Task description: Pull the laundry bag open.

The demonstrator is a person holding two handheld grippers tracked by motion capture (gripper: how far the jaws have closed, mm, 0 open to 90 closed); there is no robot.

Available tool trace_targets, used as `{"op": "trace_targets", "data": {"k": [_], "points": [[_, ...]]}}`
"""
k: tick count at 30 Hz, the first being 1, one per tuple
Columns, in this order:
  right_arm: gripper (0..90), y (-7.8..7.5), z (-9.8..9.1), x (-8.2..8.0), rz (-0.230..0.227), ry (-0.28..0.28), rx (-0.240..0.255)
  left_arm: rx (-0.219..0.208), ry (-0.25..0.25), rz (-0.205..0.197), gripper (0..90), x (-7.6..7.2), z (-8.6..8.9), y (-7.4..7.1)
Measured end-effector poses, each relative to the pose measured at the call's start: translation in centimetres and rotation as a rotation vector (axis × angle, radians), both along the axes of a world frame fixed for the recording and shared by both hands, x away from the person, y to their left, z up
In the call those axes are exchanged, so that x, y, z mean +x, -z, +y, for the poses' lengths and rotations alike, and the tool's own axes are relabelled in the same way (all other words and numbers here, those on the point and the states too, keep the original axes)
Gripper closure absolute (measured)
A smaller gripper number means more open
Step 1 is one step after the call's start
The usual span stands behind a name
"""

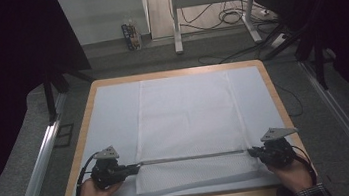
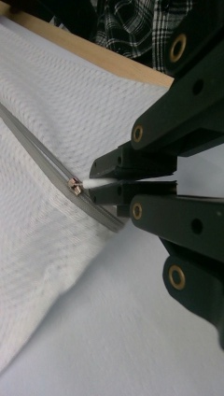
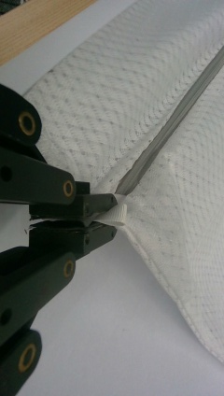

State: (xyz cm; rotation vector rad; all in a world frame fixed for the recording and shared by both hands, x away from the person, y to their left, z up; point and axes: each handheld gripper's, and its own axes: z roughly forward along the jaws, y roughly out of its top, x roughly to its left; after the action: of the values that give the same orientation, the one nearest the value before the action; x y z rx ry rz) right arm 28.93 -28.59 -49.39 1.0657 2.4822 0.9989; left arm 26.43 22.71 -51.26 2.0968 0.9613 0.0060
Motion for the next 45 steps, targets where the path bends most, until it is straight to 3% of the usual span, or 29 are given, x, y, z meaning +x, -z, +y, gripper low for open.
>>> {"op": "trace_targets", "data": {"k": [5, 8, 15, 20, 26, 34, 36, 37, 45], "points": [[85.6, 0.0, -0.1, -0.1, -0.001, 0.004, -0.007, 0.019, -0.024, -0.002, 87.5, -0.3, 0.6, 0.1], [85.6, 0.0, -0.4, -0.1, 0.008, 0.011, 0.004, 0.001, -0.031, 0.003, 87.5, -0.4, 1.1, 0.1], [85.6, 0.2, -0.3, -0.3, 0.023, -0.002, 0.0, 0.045, -0.05, 0.012, 87.5, -0.6, 1.2, 0.3], [85.5, 0.2, -0.2, -0.7, 0.034, -0.009, 0.003, 0.055, -0.054, 0.032, 87.5, -0.6, 1.3, 0.5], [83.6, 0.4, -0.1, -0.9, 0.044, -0.007, -0.023, 0.126, -0.016, 0.062, 87.2, -0.4, 0.0, 1.0], [72.7, 0.8, 0.1, -1.0, 0.039, -0.007, -0.077, 0.17, -0.01, 0.027, 85.5, -0.6, -0.8, 1.1], [70.0, 0.8, 0.0, -1.0, 0.037, -0.004, -0.077, 0.171, -0.009, 0.021, 81.2, -0.6, -0.9, 1.1], [62.0, 0.7, 0.0, -1.0, 0.031, 0.004, -0.073, 0.186, -0.014, -0.002, 76.5, -0.7, -1.2, 1.0], [38.1, 0.6, 0.5, -0.8, -0.022, -0.007, -0.075, 0.24, -0.06, -0.096, 41.9, -0.9, -1.9, 0.8]]}}
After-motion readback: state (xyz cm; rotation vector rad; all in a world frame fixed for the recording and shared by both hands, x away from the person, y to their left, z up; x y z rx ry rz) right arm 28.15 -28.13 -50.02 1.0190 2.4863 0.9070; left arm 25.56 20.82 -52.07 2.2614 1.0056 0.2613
